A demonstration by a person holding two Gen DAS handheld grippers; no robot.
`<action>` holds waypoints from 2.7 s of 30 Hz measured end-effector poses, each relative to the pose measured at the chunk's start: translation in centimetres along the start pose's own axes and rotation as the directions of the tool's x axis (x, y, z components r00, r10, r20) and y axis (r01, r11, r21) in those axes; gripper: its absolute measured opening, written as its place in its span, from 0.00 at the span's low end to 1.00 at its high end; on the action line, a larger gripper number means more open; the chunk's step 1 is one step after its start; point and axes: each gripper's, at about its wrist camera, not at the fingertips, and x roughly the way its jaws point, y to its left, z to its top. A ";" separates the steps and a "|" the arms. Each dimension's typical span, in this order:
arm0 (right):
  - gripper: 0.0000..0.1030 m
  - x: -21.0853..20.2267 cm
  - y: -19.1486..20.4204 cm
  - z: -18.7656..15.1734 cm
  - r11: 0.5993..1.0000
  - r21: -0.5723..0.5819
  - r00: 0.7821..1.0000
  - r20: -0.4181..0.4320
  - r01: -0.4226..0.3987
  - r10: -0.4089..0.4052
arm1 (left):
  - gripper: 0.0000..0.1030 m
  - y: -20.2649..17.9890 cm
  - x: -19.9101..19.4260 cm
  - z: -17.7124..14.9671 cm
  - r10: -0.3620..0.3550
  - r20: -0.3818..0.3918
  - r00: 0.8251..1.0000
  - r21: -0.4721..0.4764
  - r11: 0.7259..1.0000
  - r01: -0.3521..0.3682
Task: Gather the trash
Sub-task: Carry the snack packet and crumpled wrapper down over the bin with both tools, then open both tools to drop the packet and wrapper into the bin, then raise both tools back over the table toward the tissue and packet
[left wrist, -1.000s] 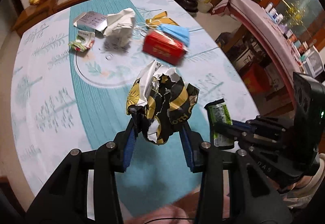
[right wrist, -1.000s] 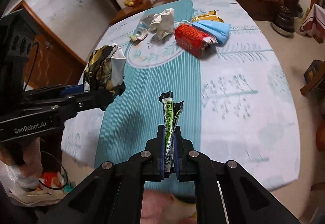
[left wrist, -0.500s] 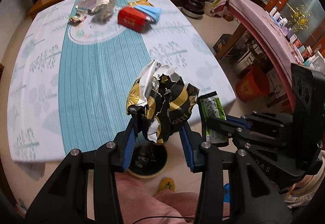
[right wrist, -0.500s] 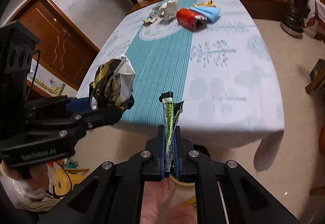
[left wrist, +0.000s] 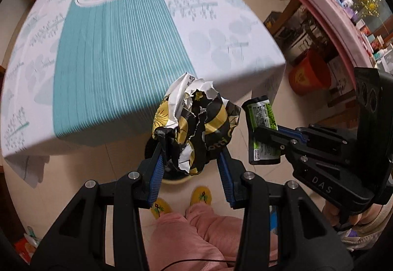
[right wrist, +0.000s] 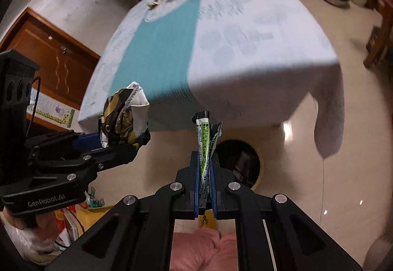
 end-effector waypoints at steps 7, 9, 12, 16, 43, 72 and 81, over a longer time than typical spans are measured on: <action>0.06 6.2 -2.2 -3.3 0.997 0.074 0.999 -0.045 0.032 -0.028 | 0.37 0.4 5.3 -2.8 -0.022 -0.068 0.997 0.016 1.000 0.023; 0.07 8.5 -2.8 -4.1 0.994 0.098 0.998 -0.060 0.040 -0.034 | 0.37 0.8 6.9 -3.4 -0.025 -0.079 0.997 0.018 0.999 0.026; 0.07 12.5 -4.1 -5.2 0.989 0.139 0.995 -0.086 0.055 -0.043 | 0.37 1.6 10.3 -4.5 -0.030 -0.093 0.995 0.014 0.999 0.032; 0.07 18.5 -6.0 -6.7 0.981 0.178 0.991 -0.122 0.080 -0.058 | 0.38 3.1 15.6 -5.5 -0.031 -0.107 0.994 0.006 0.999 0.032; 0.34 28.7 -6.8 -8.9 0.973 0.203 0.986 -0.143 0.108 -0.080 | 0.81 10.3 26.2 -8.9 0.089 -0.110 0.990 -0.108 0.989 -0.101; 0.34 -4.4 7.4 1.1 0.997 -0.066 0.982 0.190 0.028 -0.015 | 0.81 6.9 -6.0 -3.2 0.150 0.180 0.972 -0.226 0.968 -0.107; 0.34 -10.6 11.1 6.2 0.982 -0.188 0.957 0.289 0.018 0.037 | 0.81 7.3 -14.9 0.0 0.232 0.299 0.926 -0.305 0.943 -0.138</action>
